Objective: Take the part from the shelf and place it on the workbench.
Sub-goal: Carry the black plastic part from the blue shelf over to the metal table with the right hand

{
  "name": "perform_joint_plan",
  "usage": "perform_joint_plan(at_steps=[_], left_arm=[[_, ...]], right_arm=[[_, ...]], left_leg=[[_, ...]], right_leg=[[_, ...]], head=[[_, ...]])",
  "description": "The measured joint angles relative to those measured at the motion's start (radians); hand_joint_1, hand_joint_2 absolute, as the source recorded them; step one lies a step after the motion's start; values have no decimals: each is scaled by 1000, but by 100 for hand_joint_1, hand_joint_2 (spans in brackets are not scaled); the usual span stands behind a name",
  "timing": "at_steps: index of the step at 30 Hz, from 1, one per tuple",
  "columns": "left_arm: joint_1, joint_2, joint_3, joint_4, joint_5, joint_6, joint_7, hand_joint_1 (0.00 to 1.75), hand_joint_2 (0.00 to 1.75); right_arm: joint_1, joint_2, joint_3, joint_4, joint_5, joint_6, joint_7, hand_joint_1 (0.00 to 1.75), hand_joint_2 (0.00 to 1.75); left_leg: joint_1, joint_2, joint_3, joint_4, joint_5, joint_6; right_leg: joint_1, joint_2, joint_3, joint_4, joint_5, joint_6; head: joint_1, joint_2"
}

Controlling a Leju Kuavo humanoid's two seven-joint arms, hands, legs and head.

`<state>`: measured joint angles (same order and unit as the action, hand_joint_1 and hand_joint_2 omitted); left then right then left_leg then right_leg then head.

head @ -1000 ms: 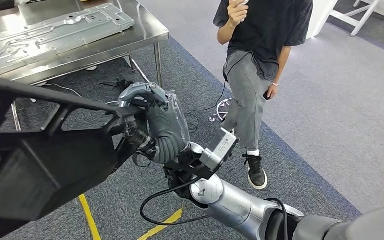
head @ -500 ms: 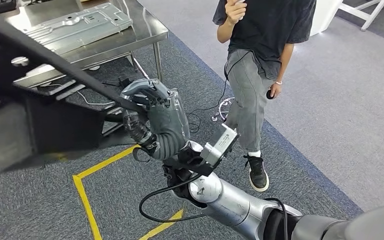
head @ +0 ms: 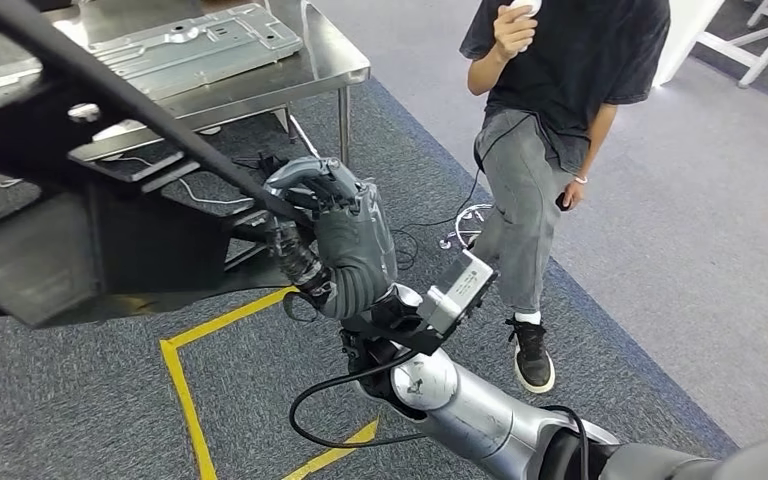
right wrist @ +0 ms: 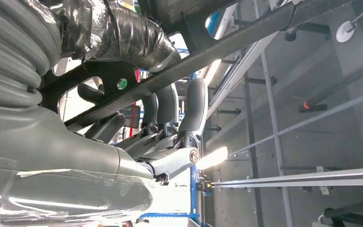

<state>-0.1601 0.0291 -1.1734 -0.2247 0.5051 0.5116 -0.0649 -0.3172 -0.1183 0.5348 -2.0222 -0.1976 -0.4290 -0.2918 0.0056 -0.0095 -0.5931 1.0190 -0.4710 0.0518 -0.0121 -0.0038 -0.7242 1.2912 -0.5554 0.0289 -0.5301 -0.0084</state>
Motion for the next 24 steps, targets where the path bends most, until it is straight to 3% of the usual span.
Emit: perform_joint_plan(at_steps=[2, 4, 6, 9, 10, 12, 14, 15, 16, 17, 19, 20, 24], left_arm=[[1, -1, 0, 0, 0, 0, 2, 0, 175], [0, -2, 0, 0, 0, -1, 4, 0, 175], [-1, -3, 0, 0, 0, -3, 6, 0, 175], [0, -4, 0, 0, 0, -5, 8, 0, 175], [0, -3, 0, 0, 0, -5, 7, 0, 175], [2, -4, 0, 0, 0, -6, 6, 0, 175], [7, -3, 0, 0, 1, -5, 5, 0, 175], [10, -3, 0, 0, 2, -5, 4, 0, 175], [12, -2, 0, 0, 2, -4, 3, 0, 175], [13, -1, 0, 0, 3, -4, 2, 0, 175], [12, 1, 0, 0, 3, -3, 0, 0, 175], [12, 1, 0, 0, 3, -3, 0, 0, 175], [17, 1, 0, 0, 3, -2, -1, 0, 175]], right_arm=[[0, 0, 0, 0, 0, 1, 0, 175, 175], [0, 0, 0, 0, 0, 3, 1, 175, 175], [-1, 0, 0, 0, 0, 4, 2, 175, 175], [-2, 1, 0, -1, 0, 6, 2, 175, 175], [-3, 1, 0, -1, 0, 6, 2, 175, 175], [-5, 2, 0, -1, -1, 7, 2, 175, 175], [-2, 3, 0, -1, -1, 7, 2, 175, 175], [-1, 3, 0, -1, -1, 7, 2, 175, 175], [0, 3, 0, -1, -1, 6, 2, 175, 175], [0, 4, 0, -1, -1, 6, 2, 175, 175], [0, 4, 0, -1, 0, 5, 2, 175, 175], [0, 4, 0, -2, 0, 5, 2, 175, 175], [-1, 5, 0, -2, 0, 1, 2, 175, 175]], left_leg=[[0, -4, 11, 1, -9, -3], [-3, -7, 16, 4, -17, -10], [-4, -8, 15, 3, -20, -20], [-4, -5, 14, 18, -34, -36], [-3, -4, -2, 53, -50, -41], [2, -2, -68, 174, -94, -49], [7, -1, -132, 268, -108, -57], [10, 0, -141, 267, -89, -59], [12, 1, -131, 229, -55, -61], [14, 3, -106, 164, -13, -61], [11, 5, -55, 50, 31, -58], [9, 5, -41, 21, 35, -54], [8, 3, -31, 4, 24, -29]], right_leg=[[1, 1, 43, -113, 78, -7], [6, 2, 92, -224, 120, -15], [11, 3, 108, -257, 116, -21], [4, 3, 125, -274, 115, -33], [0, 1, 134, -280, 113, -39], [0, -2, 145, -283, 106, -48], [1, -3, 154, -282, 98, -51], [0, -1, 159, -281, 93, -50], [-1, 0, 166, -280, 88, -47], [-2, 1, 173, -279, 81, -43], [0, 2, 182, -275, 69, -31], [1, 2, 184, -275, 64, -25], [0, 1, 181, -264, 48, -5]], head=[[9, 0], [16, 0], [22, 0], [31, 0], [32, 0], [34, 0], [35, 0], [36, 0], [36, 0], [36, 0], [37, 0], [40, 0], [52, 0]])
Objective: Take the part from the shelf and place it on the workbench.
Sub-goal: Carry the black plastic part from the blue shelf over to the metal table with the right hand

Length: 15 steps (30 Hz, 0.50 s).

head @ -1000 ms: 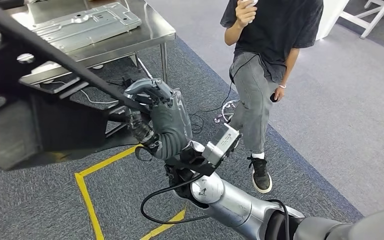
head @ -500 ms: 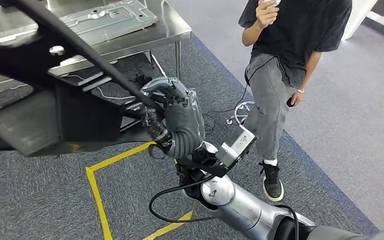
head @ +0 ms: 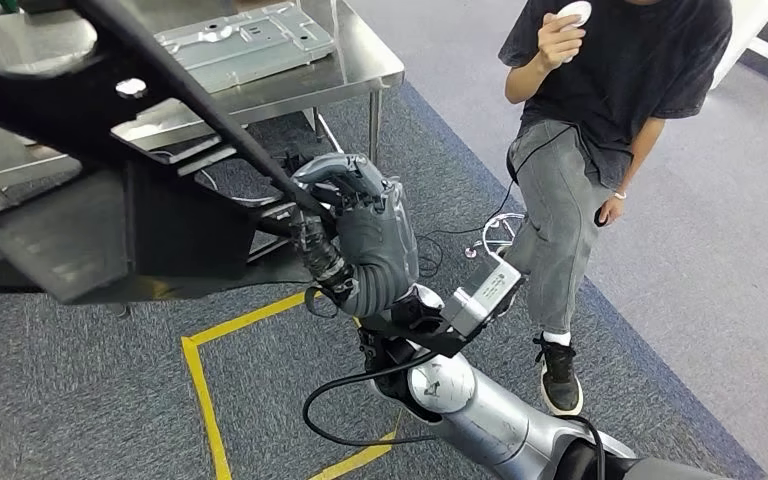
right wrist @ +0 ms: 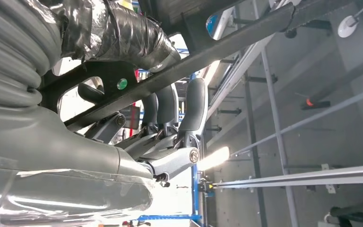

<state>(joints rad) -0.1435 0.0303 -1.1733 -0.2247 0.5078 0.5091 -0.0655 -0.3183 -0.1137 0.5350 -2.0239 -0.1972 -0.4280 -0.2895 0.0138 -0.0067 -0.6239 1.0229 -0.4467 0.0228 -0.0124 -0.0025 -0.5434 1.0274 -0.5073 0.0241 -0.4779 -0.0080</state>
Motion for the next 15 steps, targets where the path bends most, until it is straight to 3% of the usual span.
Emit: perform_joint_plan(at_steps=[2, 4, 5, 6, 7, 9, 10, 11, 15], left_arm=[[0, 0, 0, 0, -1, 0, 0, 0, 175], [-1, 2, 0, 0, -1, 0, 0, 0, 175], [-1, 3, 0, 0, -1, 0, 0, 0, 175], [0, 3, 0, 0, -1, 0, 0, 0, 175], [1, 3, 0, 0, -1, -1, 0, 0, 175], [2, 3, 0, 0, -1, -2, 0, 0, 175], [1, 3, 0, 0, 0, -2, 0, 0, 175], [0, 3, 0, 0, 2, -3, -1, 0, 175], [0, 7, 0, 0, 7, -4, -2, 0, 175]], right_arm=[[0, 0, 0, 0, 0, -2, 0, 175, 175], [3, 0, 0, 0, 0, -3, 0, 175, 175], [5, 0, 0, 0, 0, -3, 0, 175, 175], [7, 0, 0, 0, 0, -2, 0, 175, 175], [8, 0, 0, 0, 0, -2, 0, 175, 175], [8, 0, 0, 0, 0, -2, 0, 175, 175], [8, 0, 0, 0, 0, -2, 0, 175, 175], [8, 0, 0, 0, 0, -2, 0, 175, 175], [8, 0, 0, 0, 0, -2, 0, 175, 175]], left_leg=[[1, 0, 11, -7, -4, 13], [-2, 0, 19, -7, -11, 21], [-4, 0, 23, -7, -16, 23], [-5, -1, 29, -7, -20, 23], [-5, -3, 37, -6, -26, 22], [-6, -6, 53, -4, -39, 18], [-7, -8, 58, -2, -46, 13], [-8, -9, 60, -2, -50, 7], [-6, -7, 60, 5, -65, -15]], right_leg=[[-2, 1, -42, 86, -40, 5], [-2, 1, -121, 220, -84, 7], [-3, 1, -154, 264, -88, 7], [-3, 1, -170, 273, -71, 7], [-3, 1, -167, 242, -35, 5], [-2, 1, -121, 116, 48, -2], [0, 2, -97, 59, 70, -6], [3, 2, -82, 25, 77, -9], [4, 4, -64, 0, 65, -26]], head=[[7, 0], [12, 0], [15, 0], [18, 0], [22, 0], [31, 0], [34, 0], [37, 0], [44, 0]])
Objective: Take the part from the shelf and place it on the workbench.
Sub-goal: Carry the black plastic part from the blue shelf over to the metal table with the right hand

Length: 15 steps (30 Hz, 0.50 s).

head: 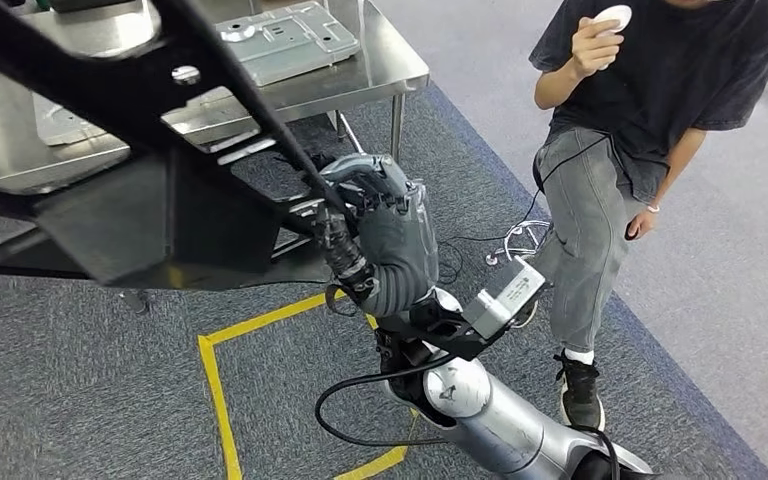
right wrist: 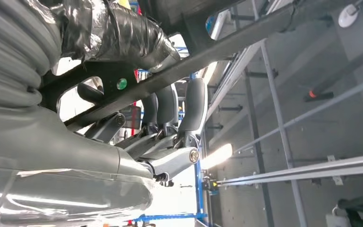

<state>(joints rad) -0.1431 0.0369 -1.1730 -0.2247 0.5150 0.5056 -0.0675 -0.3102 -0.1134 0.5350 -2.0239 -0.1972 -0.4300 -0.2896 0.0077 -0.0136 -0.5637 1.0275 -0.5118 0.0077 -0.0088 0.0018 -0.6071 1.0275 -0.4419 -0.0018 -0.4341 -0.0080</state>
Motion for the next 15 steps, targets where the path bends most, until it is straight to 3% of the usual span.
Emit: perform_joint_plan(at_steps=[2, 4, 5, 6, 7, 9, 10, 12, 15], left_arm=[[-1, 2, 0, 0, 0, 0, 0, 0, 175], [0, 2, 0, 0, 0, 0, 0, 0, 175], [1, 2, 0, 0, 0, 0, 0, 0, 175], [2, 2, 0, 0, 0, 0, 1, 0, 175], [2, 3, 0, 0, 1, 0, 1, 0, 175], [3, 4, 0, 0, 1, 0, 2, 0, 175], [2, 5, 0, 0, 0, 0, 2, 0, 175], [0, 6, 0, 0, 1, 0, 2, 0, 175], [2, 6, 0, 0, 1, 0, 2, 0, 175]], right_arm=[[-1, 2, 0, 0, 0, 0, 0, 175, 175], [-2, 5, 0, 0, 0, 0, 0, 175, 175], [-2, 6, 0, 0, -1, 0, 0, 175, 175], [-1, 6, 0, 1, -1, 0, 0, 175, 175], [-1, 7, 0, 1, -1, 0, 0, 175, 175], [-1, 7, 0, 1, -1, 0, 0, 175, 175], [-1, 8, 0, 1, -1, 0, 0, 175, 175], [-3, 8, 0, 1, -1, 0, 0, 175, 175], [-3, 8, 0, 0, -1, 0, 0, 175, 175]], left_leg=[[2, 3, -35, 75, -34, -9], [4, 4, -112, 207, -79, -15], [4, 4, -147, 257, -87, -17], [5, 5, -166, 273, -74, -18], [5, 5, -165, 249, -42, -18], [5, 6, -119, 125, 40, -13], [2, 7, -94, 66, 62, -10], [-2, 6, -70, 16, 65, -1], [0, 5, -60, 3, 61, 14]], right_leg=[[-3, -2, 13, -7, -4, -12], [-1, -5, 21, -7, -12, -20], [0, -5, 24, -6, -16, -22], [0, -4, 29, -5, -22, -23], [0, -2, 35, -3, -28, -21], [0, -1, 51, 1, -42, -16], [1, 0, 56, 3, -49, -11], [3, 0, 60, 2, -56, -1], [4, -1, 63, 2, -65, 14]], head=[[0, 0], [1, 0], [1, 0], [2, 0], [2, 0], [3, 0], [3, 0], [10, 0], [32, 0]])
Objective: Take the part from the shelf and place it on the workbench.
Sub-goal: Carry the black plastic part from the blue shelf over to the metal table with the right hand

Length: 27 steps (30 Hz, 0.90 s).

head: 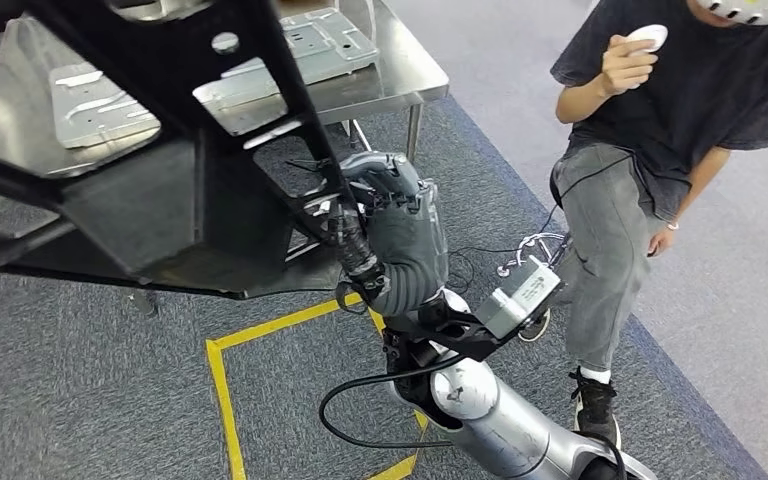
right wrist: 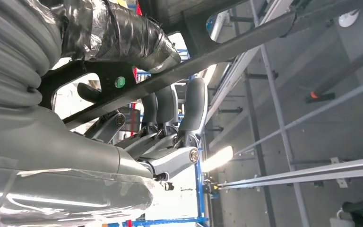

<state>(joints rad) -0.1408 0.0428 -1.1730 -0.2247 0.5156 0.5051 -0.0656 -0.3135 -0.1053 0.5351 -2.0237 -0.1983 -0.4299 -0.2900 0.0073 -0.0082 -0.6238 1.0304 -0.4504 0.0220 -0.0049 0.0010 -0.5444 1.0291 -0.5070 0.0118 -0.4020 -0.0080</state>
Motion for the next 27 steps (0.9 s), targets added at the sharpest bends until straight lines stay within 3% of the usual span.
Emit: perform_joint_plan(at_steps=[2, 5, 6, 7, 9, 11, 16, 17, 19, 21, 22, 23, 25, 27], left_arm=[[-1, 0, 0, 0, 0, 0, 0, 0, 175], [-3, 0, 0, 0, -1, 0, 3, 0, 175], [-3, 0, 0, 0, -1, 0, 5, 0, 175], [-2, 0, 0, 0, -1, -1, 5, 0, 175], [-1, -2, 0, 0, -1, -1, 6, 0, 175], [-2, -4, 0, 0, -1, 0, 7, 0, 175], [-6, -4, 0, 0, 0, 1, 8, 0, 175], [-7, -4, 0, 0, 0, 0, 9, 0, 175], [-7, -6, 0, 0, 0, 0, 11, 0, 175], [-5, -9, 0, 0, -1, -1, 15, 0, 175], [-4, -10, 0, 0, -1, -1, 16, 0, 175], [-4, -10, 0, 0, -1, -2, 18, 0, 175], [-5, -9, 0, 0, 3, -7, 20, 0, 175], [-9, -8, 1, 0, 14, -21, 23, 0, 175]], right_arm=[[-1, 0, 0, 0, 0, 0, 0, 175, 175], [1, 0, 0, 0, 0, 0, 0, 175, 175], [2, 0, 0, 0, -1, 0, 0, 175, 175], [2, 0, 0, 1, -1, 0, 0, 175, 175], [2, 0, 0, 1, -2, 0, 0, 175, 175], [2, 0, 0, 2, -4, 1, 0, 175, 175], [-1, 0, 0, 2, -7, 3, 0, 175, 175], [-2, 0, 0, 2, -7, 3, -1, 175, 175], [-5, 0, 0, 3, -8, 3, -1, 175, 175], [-4, 0, 0, 3, -11, 3, -1, 175, 175], [-4, 0, 0, 3, -13, 3, -1, 175, 175], [-4, 0, 0, 3, -15, 3, -1, 175, 175], [-5, 0, 0, 3, -18, 4, -1, 175, 175], [-5, 0, 0, 3, -20, 4, -2, 175, 175]], left_leg=[[5, 1, 13, -11, -2, 12], [3, 1, 24, -15, -11, 22], [3, 1, 27, -14, -15, 23], [3, 0, 33, -14, -19, 22], [4, -3, 46, -11, -32, 16], [1, -5, 52, -4, -44, 5], [5, -1, 52, 14, -66, -26], [5, 0, 35, 50, -82, -30], [6, 2, -35, 174, -125, -35], [6, 2, -102, 266, -137, -36], [6, 2, -111, 264, -117, -35], [5, 2, -100, 222, -80, -30], [-2, 2, -45, 89, -13, -16], [-10, 3, -6, 7, 1, -3]], right_leg=[[-1, 0, -29, 64, -33, 7], [-6, 0, -140, 251, -93, 13], [-8, 0, -164, 275, -86, 14], [-11, 0, -168, 261, -58, 16], [-16, 0, -131, 147, 27, 16], [-15, 0, -88, 44, 68, 13], [-10, 4, -61, 6, 55, -13], [-11, 3, -54, 3, 53, -19], [-9, 0, -46, 2, 46, -29], [-5, 0, -38, 2, 38, -34], [-3, 2, -33, 2, 33, -35], [-2, 3, -25, 2, 27, -34], [0, 4, -9, 2, 13, -29], [0, 4, 2, -4, 4, -18]], head=[[20, 0], [45, 0], [50, 0], [57, 0], [72, 0], [85, 0], [102, 0], [104, 0], [104, 0], [105, 0], [105, 0], [105, 0], [106, 0], [108, 0]])
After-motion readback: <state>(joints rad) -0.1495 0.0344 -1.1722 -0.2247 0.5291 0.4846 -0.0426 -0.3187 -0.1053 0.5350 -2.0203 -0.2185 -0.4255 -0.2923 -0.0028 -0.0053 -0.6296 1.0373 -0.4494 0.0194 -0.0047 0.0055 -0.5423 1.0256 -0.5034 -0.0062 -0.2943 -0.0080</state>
